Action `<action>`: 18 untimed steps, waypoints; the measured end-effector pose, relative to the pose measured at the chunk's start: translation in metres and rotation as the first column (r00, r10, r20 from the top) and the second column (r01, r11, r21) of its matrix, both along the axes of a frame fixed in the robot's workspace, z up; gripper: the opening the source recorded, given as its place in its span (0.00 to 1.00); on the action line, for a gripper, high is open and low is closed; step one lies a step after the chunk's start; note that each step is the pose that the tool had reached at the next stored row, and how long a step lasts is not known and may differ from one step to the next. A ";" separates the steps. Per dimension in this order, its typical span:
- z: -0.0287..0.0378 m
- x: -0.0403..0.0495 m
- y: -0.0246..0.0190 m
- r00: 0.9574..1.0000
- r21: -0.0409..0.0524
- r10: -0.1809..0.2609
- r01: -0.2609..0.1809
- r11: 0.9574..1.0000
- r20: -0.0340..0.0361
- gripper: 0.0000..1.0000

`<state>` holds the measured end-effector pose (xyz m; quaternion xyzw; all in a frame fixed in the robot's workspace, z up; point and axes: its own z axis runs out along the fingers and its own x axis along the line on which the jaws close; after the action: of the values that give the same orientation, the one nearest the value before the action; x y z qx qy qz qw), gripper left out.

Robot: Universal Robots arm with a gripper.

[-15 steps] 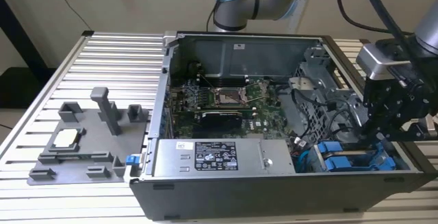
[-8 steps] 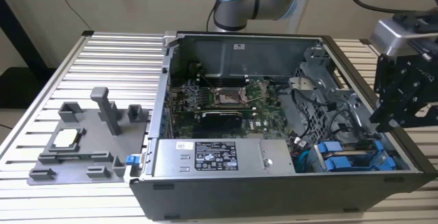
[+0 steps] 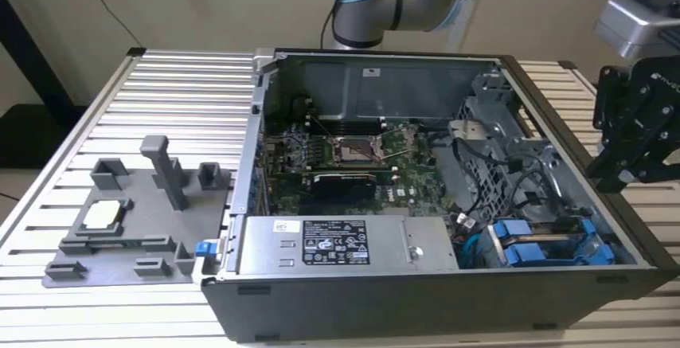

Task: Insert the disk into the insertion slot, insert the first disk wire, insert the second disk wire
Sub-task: 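Insert the first disk wire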

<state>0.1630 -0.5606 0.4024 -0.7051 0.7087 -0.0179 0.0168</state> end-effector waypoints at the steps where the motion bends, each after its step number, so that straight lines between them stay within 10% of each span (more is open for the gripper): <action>1: 0.0002 0.0000 0.0000 1.000 0.000 0.000 0.000 1.000 0.000 0.26; 5: 0.0003 0.0000 0.0049 1.000 0.000 0.000 0.000 1.000 0.000 0.26; 15: 0.0002 -0.0005 0.0414 1.000 0.000 0.000 0.000 1.000 0.000 0.26; 18: 0.0000 -0.0037 0.0467 1.000 0.000 0.000 0.000 1.000 0.000 0.26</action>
<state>0.1593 -0.5139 0.4024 -0.7049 0.7088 -0.0180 0.0167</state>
